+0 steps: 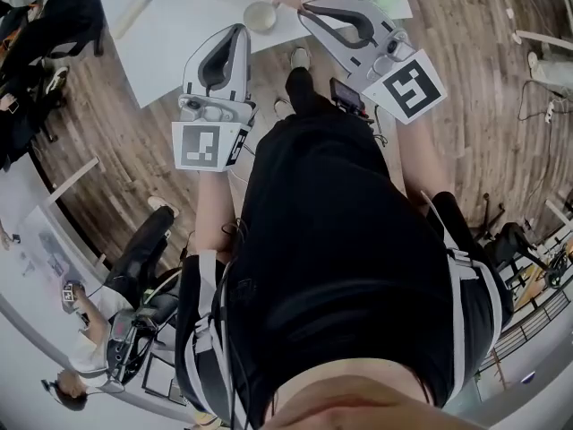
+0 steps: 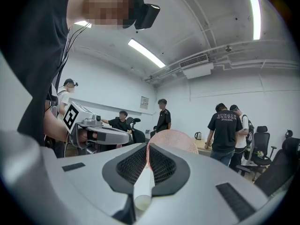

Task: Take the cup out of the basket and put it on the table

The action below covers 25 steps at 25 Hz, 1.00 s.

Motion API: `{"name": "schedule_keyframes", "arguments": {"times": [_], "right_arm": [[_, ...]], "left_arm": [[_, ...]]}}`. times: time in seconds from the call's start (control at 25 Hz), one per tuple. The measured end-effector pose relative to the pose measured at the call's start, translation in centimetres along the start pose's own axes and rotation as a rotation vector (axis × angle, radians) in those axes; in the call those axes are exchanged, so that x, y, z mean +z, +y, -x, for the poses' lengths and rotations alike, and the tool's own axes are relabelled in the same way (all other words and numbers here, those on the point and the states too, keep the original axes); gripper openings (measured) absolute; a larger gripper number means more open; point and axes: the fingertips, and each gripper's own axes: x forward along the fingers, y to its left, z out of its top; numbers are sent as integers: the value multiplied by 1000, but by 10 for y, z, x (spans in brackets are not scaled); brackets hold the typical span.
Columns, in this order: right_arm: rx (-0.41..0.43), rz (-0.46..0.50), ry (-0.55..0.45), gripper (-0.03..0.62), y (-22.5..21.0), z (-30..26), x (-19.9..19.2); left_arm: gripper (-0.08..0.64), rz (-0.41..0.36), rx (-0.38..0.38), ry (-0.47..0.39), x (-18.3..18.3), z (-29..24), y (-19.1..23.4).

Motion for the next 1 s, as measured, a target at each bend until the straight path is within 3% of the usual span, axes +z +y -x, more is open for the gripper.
{"name": "schedule_keyframes", "arguments": {"times": [0.44, 1.0], "right_arm": [[-29, -20, 58, 26, 84, 55, -12], [17, -14, 50, 26, 71, 103, -15]], "left_arm": [[17, 32, -26, 11, -17, 73, -55], [17, 40, 20, 7, -13, 61, -105]]}}
